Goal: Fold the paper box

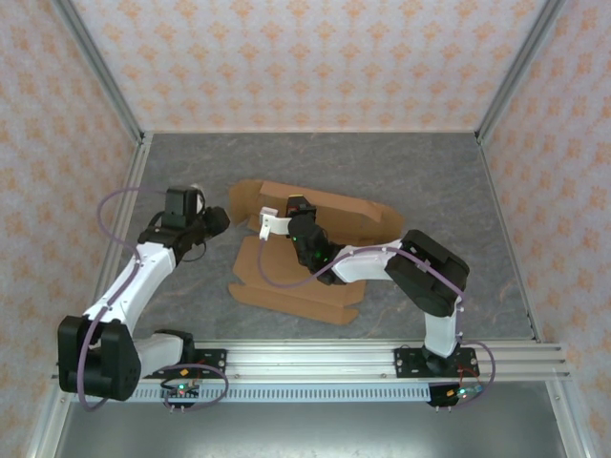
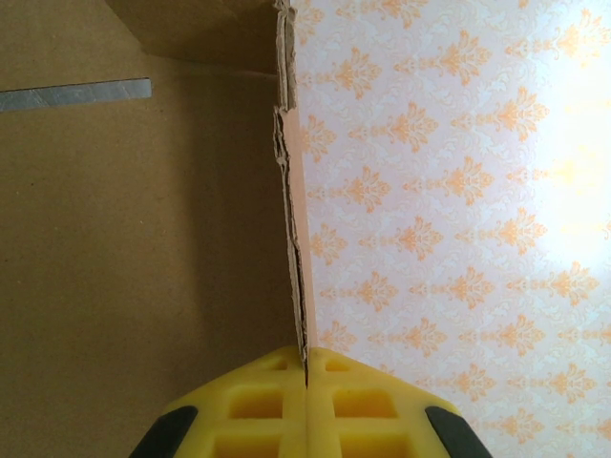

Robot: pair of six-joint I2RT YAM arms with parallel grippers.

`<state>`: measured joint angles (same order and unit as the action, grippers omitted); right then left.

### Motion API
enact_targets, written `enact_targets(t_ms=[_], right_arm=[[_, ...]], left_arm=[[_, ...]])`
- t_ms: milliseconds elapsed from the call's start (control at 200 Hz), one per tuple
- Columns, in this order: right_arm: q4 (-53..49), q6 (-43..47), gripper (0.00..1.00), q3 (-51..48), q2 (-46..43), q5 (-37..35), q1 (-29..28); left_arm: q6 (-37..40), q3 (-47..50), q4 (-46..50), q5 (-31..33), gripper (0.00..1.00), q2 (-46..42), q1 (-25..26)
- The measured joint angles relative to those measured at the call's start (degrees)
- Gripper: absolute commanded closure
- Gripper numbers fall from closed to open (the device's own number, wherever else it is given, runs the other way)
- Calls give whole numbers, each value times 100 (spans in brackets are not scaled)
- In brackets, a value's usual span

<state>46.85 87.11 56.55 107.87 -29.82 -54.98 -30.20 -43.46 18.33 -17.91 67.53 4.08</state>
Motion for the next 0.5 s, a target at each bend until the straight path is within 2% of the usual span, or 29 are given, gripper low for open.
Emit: enact_targets(t_ms=[155,500], right_arm=[[-2,0,100,0,0,0,0],[-2,2,100,0,0,0,0]], left_arm=[[-142,457,-632,-214,68,575,7],[-101,278,-1816,-245,68,2022,345]])
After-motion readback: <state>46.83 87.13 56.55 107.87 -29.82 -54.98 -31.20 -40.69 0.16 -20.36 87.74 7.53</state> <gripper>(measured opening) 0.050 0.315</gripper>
